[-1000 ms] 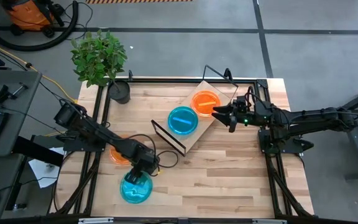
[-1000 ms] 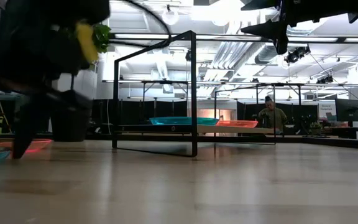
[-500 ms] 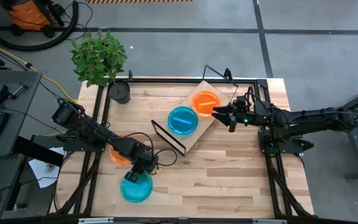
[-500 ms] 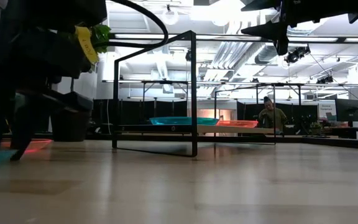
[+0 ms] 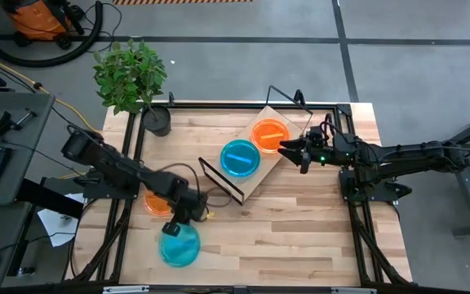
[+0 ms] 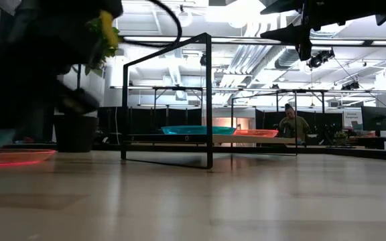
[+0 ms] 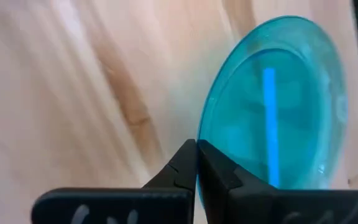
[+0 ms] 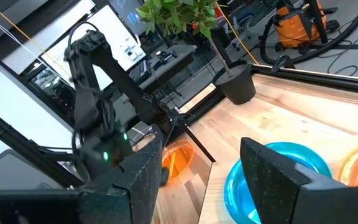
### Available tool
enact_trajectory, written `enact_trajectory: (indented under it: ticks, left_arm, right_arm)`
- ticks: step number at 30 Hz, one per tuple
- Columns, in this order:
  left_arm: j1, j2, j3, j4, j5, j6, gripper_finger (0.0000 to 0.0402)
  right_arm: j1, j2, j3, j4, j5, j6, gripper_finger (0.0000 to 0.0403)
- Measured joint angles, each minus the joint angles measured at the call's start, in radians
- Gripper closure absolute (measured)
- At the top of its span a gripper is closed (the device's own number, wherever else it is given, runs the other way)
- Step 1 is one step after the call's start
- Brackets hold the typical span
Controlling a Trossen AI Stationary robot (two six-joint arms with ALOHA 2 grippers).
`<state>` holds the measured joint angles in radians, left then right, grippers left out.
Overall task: Place and stack plates onto a shelf
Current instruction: Stack the blue plate on top of the blue plate on the shelf
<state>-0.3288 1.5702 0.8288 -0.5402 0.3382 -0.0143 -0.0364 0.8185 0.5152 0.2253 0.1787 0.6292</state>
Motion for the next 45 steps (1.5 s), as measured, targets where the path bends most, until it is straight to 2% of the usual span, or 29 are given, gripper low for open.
enact_trajectory:
  ticks: [11,14,18,22,26,33,37,42,45]
  left_arm:
    - [0.189,-0.296,0.001,-0.080,0.057,-0.028,0.0401]
    - [0.237,-0.383,0.014,-0.129,0.133,-0.081,0.0401]
    - [0.293,-0.482,0.102,-0.238,0.213,-0.133,0.0401]
    - [0.377,-0.508,0.267,-0.287,0.143,-0.182,0.0401]
    - [0.501,-0.443,0.465,-0.286,0.072,-0.178,0.0401]
    - [0.740,-0.206,0.755,-0.302,0.035,-0.060,0.0401]
    - [0.821,-0.069,0.805,-0.298,0.026,0.012,0.0401]
    - [0.860,0.075,0.806,-0.332,-0.092,0.102,0.0401]
    - [0.863,0.151,0.806,-0.332,-0.120,0.113,0.0401]
  right_arm:
    - [0.000,0.000,0.000,-0.012,0.000,0.000,0.0203]
    - [0.000,0.000,0.000,-0.016,0.000,0.000,0.0203]
    - [0.000,0.000,0.000,-0.020,0.000,0.000,0.0203]
    - [-0.001,0.000,0.000,-0.028,0.002,0.000,0.0203]
    - [-0.003,0.000,0.000,-0.039,0.005,0.000,0.0203]
    - [-0.003,0.000,0.000,-0.042,0.008,0.000,0.0203]
    - [-0.003,0.000,0.000,-0.043,0.008,0.000,0.0203]
    - [-0.003,0.000,0.000,-0.049,0.008,0.000,0.0203]
    - [-0.003,0.000,0.000,-0.049,0.008,0.000,0.0203]
